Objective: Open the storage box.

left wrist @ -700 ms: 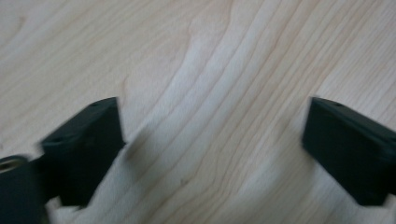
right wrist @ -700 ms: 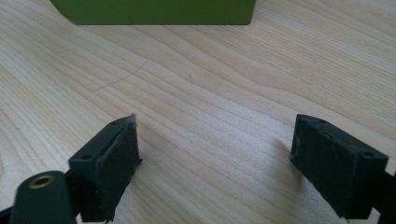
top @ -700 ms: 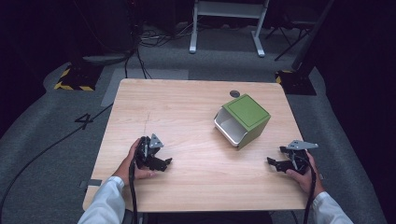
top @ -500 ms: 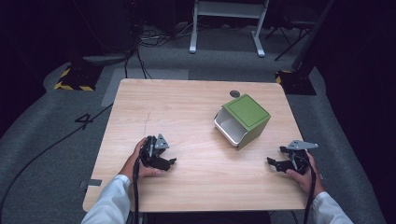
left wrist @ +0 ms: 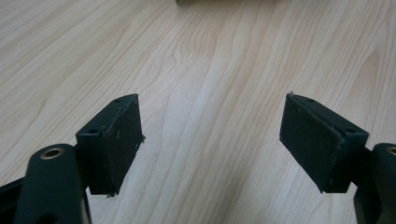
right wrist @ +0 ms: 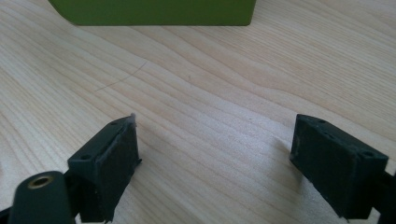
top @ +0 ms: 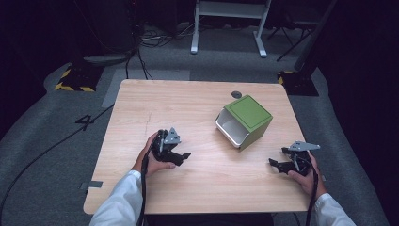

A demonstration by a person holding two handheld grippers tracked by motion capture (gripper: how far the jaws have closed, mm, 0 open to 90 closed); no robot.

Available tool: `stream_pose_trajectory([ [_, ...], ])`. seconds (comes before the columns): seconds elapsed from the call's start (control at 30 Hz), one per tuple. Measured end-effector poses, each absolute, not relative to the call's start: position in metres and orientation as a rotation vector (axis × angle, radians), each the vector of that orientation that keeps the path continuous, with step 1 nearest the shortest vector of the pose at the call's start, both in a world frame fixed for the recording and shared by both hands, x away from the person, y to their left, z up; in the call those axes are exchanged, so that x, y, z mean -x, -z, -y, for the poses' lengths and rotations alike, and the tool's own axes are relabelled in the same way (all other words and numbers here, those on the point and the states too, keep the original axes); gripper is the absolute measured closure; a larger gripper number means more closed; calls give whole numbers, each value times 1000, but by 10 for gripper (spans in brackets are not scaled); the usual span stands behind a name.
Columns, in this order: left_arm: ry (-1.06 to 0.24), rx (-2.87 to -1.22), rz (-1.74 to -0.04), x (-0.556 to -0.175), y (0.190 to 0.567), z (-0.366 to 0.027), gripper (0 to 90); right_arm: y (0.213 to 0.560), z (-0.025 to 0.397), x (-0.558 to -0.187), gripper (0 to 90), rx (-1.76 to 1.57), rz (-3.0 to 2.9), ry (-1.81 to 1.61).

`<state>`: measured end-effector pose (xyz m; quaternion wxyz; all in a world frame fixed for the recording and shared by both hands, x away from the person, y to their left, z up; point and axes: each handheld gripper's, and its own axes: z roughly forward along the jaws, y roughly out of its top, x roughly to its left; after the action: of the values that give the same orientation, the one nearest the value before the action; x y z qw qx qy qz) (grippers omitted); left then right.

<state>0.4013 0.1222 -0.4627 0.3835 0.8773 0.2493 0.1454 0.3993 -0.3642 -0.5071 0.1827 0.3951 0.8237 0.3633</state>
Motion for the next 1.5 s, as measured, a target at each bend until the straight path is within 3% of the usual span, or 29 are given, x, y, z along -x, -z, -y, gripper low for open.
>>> stream_pose_trajectory([
  [1.5, -234, -2202, -385, -435, 444, -7, 172, 507, 364, -399, 151, -1114, -2324, -1024],
])
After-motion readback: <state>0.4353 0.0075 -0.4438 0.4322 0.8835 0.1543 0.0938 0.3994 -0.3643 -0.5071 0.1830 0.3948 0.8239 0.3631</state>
